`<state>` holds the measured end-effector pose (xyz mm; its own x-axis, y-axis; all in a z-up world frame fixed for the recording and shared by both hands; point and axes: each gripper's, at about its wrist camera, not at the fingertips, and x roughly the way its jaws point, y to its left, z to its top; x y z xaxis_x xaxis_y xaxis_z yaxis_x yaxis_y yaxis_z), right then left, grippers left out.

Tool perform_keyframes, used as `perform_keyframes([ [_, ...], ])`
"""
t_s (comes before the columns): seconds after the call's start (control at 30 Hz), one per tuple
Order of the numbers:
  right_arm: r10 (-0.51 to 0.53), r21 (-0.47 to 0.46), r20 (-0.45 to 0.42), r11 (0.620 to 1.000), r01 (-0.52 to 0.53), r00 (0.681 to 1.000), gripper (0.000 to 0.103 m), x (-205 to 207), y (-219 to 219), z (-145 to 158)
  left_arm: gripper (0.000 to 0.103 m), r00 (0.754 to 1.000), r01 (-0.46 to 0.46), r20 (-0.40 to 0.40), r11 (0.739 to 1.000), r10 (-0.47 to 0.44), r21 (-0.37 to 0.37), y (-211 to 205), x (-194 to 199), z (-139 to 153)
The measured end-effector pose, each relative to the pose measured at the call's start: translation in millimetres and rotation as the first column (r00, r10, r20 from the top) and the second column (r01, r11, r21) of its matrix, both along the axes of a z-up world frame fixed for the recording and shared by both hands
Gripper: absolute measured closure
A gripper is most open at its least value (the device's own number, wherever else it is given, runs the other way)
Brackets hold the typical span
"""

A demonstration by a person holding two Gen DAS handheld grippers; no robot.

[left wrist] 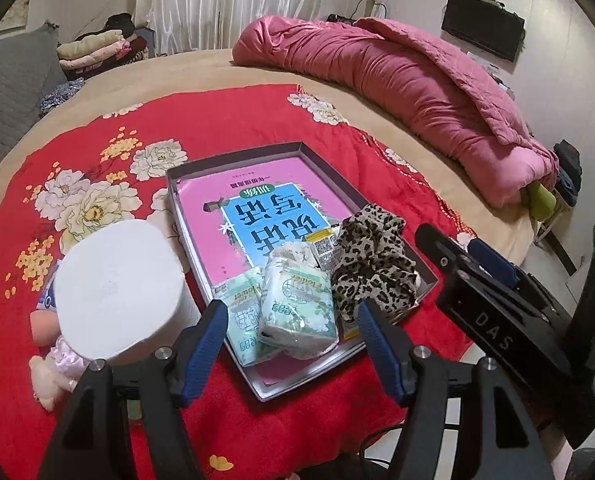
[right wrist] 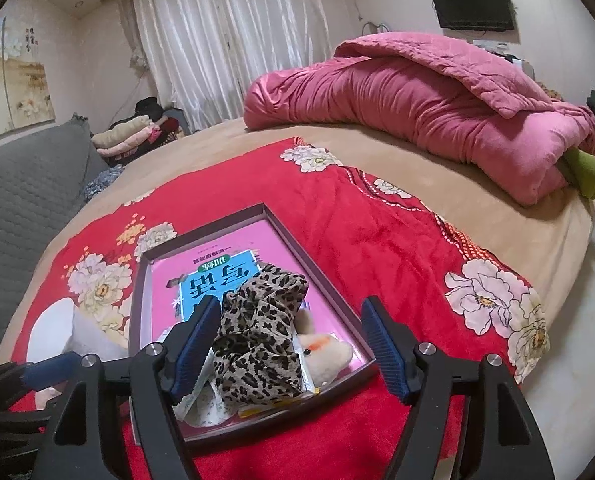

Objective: Organize soft objects
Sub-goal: 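Withdraw both open tools from the tray back toward the pile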

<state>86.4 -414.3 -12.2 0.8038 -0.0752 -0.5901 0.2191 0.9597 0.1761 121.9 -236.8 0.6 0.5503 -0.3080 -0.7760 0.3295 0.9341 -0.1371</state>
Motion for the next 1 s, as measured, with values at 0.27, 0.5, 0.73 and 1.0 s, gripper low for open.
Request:
perform_keyframes([
  [0.27,0.000,0.003,0.011,1.000,0.000,1.000,0.028,-3.1,3.6,8.0,0.036,0.999,-0.029,0.039,0.999,0.030,-0.038,17.5,-13.1,21.3],
  [0.5,0.054,-0.028,0.053,0.998,-0.053,0.997,0.028,-8.6,28.7,29.2,0.036,0.991,-0.092,0.091,0.992,0.099,-0.081,58.0,-24.3,49.4],
  [0.73,0.156,-0.057,0.107,0.987,-0.151,0.982,0.028,-19.0,74.0,56.4,0.035,0.960,-0.233,0.134,0.967,0.246,-0.105,131.7,-29.7,69.1],
  [1.0,0.365,-0.113,0.138,0.930,-0.351,0.921,0.027,-39.0,154.5,77.7,0.035,0.888,-0.440,0.087,0.889,0.452,-0.129,232.2,-26.5,57.9],
])
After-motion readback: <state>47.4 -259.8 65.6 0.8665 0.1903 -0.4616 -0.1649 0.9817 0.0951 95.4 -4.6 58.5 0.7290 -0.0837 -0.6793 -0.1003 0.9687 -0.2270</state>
